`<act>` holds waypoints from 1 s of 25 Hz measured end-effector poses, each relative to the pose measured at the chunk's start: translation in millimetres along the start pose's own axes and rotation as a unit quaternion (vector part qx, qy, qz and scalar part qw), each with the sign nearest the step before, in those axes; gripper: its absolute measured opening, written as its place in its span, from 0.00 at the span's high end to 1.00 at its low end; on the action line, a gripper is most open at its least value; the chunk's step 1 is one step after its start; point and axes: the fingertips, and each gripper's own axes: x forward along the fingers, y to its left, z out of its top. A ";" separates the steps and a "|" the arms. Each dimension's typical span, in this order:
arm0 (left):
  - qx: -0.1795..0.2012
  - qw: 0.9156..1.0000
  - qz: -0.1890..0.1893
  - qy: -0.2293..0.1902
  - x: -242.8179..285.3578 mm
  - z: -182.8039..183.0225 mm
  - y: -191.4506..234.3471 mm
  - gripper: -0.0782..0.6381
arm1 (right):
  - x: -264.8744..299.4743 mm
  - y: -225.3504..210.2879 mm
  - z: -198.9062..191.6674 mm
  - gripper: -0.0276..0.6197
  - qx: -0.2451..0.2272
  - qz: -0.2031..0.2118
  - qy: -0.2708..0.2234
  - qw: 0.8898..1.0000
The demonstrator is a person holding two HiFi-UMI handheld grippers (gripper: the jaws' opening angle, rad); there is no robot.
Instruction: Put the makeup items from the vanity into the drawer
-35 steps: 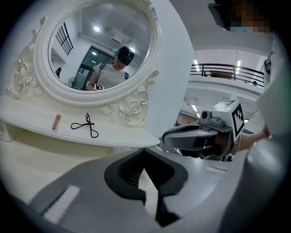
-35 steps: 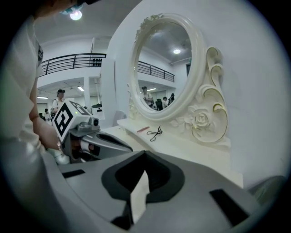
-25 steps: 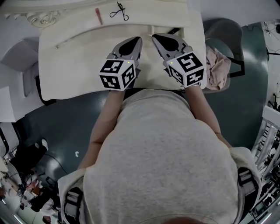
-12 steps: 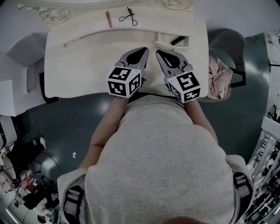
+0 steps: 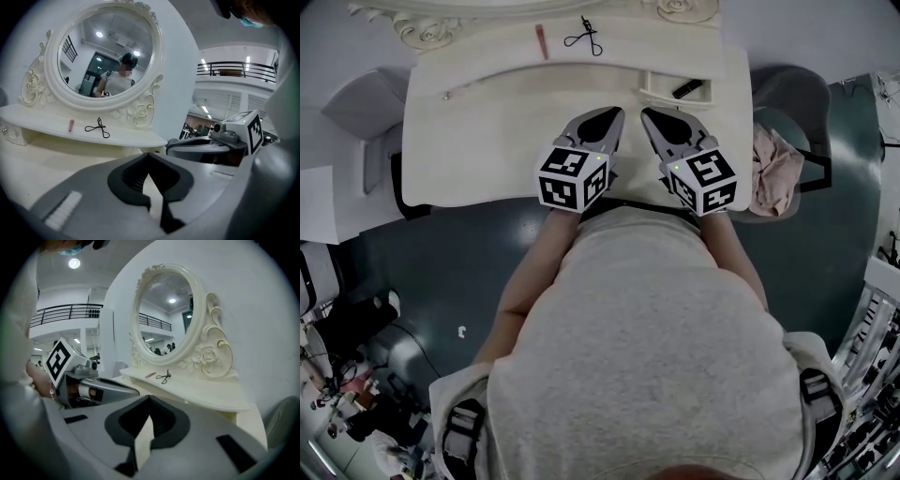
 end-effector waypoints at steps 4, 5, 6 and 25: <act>0.004 1.000 -0.001 0.000 -0.5 1.3 0.8 0.88 | 1.1 2.0 3.0 0.94 -0.007 -0.001 -0.003 1.000; 0.005 1.000 -0.001 -0.001 -0.5 1.9 1.2 0.88 | 1.0 2.1 3.4 0.94 -0.008 -0.001 -0.003 1.000; 0.005 1.000 -0.001 -0.001 -0.3 2.6 1.1 0.88 | 0.8 1.8 3.9 0.94 -0.009 -0.002 -0.004 1.000; 0.011 1.000 -0.008 0.000 6.1 2.5 -9.2 0.88 | -5.3 3.3 2.9 0.95 0.018 -0.003 -0.015 1.000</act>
